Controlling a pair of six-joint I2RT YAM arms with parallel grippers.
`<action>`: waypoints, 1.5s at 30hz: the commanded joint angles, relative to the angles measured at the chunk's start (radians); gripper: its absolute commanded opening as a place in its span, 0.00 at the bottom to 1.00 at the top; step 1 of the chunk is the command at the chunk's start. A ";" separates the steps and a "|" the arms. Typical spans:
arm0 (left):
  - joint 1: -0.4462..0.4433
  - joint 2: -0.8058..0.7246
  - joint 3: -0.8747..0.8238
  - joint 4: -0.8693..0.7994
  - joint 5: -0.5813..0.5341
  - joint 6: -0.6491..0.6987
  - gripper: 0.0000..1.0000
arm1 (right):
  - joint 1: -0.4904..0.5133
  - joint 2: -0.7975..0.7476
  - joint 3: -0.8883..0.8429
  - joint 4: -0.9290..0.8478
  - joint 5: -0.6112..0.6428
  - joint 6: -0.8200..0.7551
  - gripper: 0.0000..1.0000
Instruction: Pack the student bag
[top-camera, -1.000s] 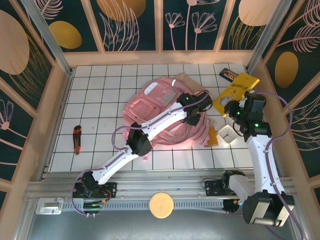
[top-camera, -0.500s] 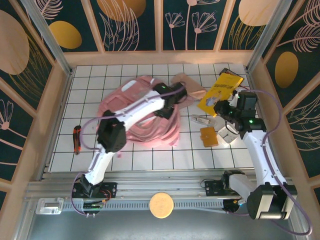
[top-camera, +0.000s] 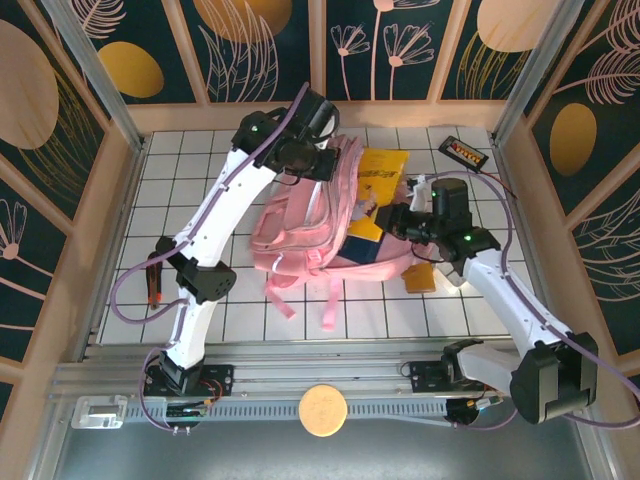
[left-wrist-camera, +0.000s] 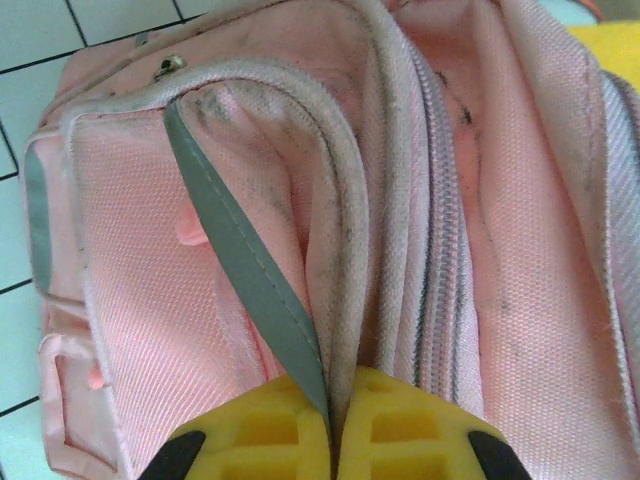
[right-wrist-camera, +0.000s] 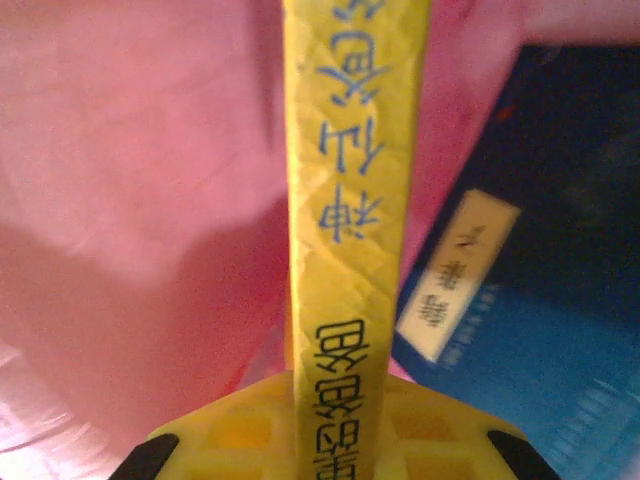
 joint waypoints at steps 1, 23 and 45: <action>0.022 -0.033 0.009 0.000 0.023 -0.005 0.00 | 0.036 0.048 -0.055 0.246 -0.107 0.121 0.00; 0.030 0.202 0.021 -0.002 -0.194 -0.026 0.73 | -0.012 0.257 0.139 -0.177 0.149 -0.108 0.82; 0.072 -0.276 -0.811 0.646 -0.012 -0.081 0.99 | 0.056 0.090 -0.069 -0.174 0.237 0.000 0.99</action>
